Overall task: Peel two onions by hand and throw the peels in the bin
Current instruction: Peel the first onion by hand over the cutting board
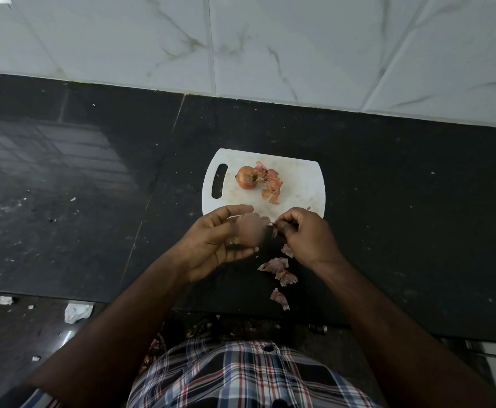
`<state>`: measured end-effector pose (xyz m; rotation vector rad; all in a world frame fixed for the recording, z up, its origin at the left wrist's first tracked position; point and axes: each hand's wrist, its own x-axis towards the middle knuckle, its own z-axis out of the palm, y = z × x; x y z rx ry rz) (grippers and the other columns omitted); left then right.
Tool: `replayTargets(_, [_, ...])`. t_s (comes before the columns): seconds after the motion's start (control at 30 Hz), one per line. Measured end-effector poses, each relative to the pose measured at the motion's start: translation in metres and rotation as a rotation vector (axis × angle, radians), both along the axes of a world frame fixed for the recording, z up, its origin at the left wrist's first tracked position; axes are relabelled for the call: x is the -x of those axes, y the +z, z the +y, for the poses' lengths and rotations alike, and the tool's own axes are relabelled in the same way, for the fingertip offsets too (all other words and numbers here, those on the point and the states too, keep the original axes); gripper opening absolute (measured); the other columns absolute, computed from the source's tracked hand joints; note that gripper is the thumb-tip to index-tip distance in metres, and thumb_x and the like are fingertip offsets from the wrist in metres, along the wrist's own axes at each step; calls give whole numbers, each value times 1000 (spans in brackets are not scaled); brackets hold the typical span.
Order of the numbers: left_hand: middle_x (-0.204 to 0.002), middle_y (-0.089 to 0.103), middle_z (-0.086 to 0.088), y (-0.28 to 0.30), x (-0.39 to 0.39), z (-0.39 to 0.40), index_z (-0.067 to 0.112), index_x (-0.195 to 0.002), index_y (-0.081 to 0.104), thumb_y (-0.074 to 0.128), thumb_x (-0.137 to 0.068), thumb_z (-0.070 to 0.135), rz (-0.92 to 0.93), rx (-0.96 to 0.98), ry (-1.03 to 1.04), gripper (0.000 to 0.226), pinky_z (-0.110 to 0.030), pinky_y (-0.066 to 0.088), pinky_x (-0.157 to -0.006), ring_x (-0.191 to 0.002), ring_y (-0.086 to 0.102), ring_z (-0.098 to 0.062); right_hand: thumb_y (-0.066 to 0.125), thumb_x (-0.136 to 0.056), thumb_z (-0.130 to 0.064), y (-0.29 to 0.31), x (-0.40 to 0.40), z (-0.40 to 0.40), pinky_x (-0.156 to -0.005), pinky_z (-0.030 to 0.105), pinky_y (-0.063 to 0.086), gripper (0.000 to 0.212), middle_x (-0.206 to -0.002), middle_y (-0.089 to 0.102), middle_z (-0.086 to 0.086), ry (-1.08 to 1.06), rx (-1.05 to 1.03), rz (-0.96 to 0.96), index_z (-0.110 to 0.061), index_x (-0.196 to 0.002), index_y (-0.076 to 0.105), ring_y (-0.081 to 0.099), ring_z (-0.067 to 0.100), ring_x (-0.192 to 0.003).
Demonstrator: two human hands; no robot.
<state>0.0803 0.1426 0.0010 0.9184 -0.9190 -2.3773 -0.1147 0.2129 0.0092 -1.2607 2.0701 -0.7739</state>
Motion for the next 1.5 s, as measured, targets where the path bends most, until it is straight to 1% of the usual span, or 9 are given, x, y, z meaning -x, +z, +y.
replayTargets(0.2, [-127,66,-16,4,1,3,11,-131,64,64,-86,12,-23,-27,-1,44,-38,62,-79,-97,71,-31,67,-94,-22,5,2,0,-98,31,52,33,-127,67,-8,92,31,-285,-24,-127,66,62,6,-114])
replayTargets(0.37, [-129,66,-16,9,3,3,11,-132,63,61,-89,16,1,-24,11,43,-36,62,-78,-99,70,-31,68,-90,-3,4,-12,-4,-82,34,60,21,-97,76,1,-15,156,-474,-18,-102,76,72,19,-90])
replayTargets(0.47, [-129,66,-17,9,4,4,10,-130,63,59,-92,16,2,-13,41,39,-35,61,-77,-100,69,-33,69,-88,1,-2,-11,-2,-64,28,56,19,-86,76,2,-48,164,-366,-14,-96,76,67,13,-66])
replayTargets(0.67, [-122,69,-18,5,10,11,7,-128,64,54,-99,12,-33,-35,42,31,-33,62,-75,-98,71,-29,58,-93,-1,-1,-14,1,-83,25,54,27,-100,75,-2,112,31,-10,-17,-107,75,67,11,-92])
replayTargets(0.87, [-120,69,-17,2,14,14,8,-126,65,54,-101,11,-71,-54,40,28,-32,63,-73,-95,71,-26,58,-83,3,-5,-19,-2,-75,36,53,29,-97,68,5,205,-59,209,-13,-104,71,62,21,-90])
replayTargets(1.07, [-117,69,-14,-5,16,16,14,-120,70,54,-102,12,-138,-41,48,24,-29,61,-69,-91,71,-25,57,-90,-7,-5,-26,-7,-70,31,37,21,-102,52,7,345,-173,380,-10,-111,55,54,24,-94])
replayTargets(1.3, [-125,67,-19,-1,12,15,14,-118,72,52,-102,12,-126,-44,70,25,-28,60,-64,-91,69,-32,58,-90,-6,-7,-16,-13,-77,36,46,23,-109,59,11,300,-236,487,-10,-112,60,59,29,-101])
replayTargets(1.4, [-131,64,-17,0,5,11,17,-122,71,52,-103,18,-123,-48,93,27,-29,61,-69,-101,70,-33,59,-84,3,-5,0,-10,-87,30,51,37,-116,70,4,272,-213,337,-16,-114,71,63,23,-109])
replayTargets(1.5, [-130,65,-17,0,-2,8,18,-128,67,49,-104,26,-92,-124,98,31,-33,61,-80,-112,68,-36,63,-88,-3,13,4,-6,-103,19,39,37,-131,66,-4,196,-97,179,-20,-120,72,57,13,-124])
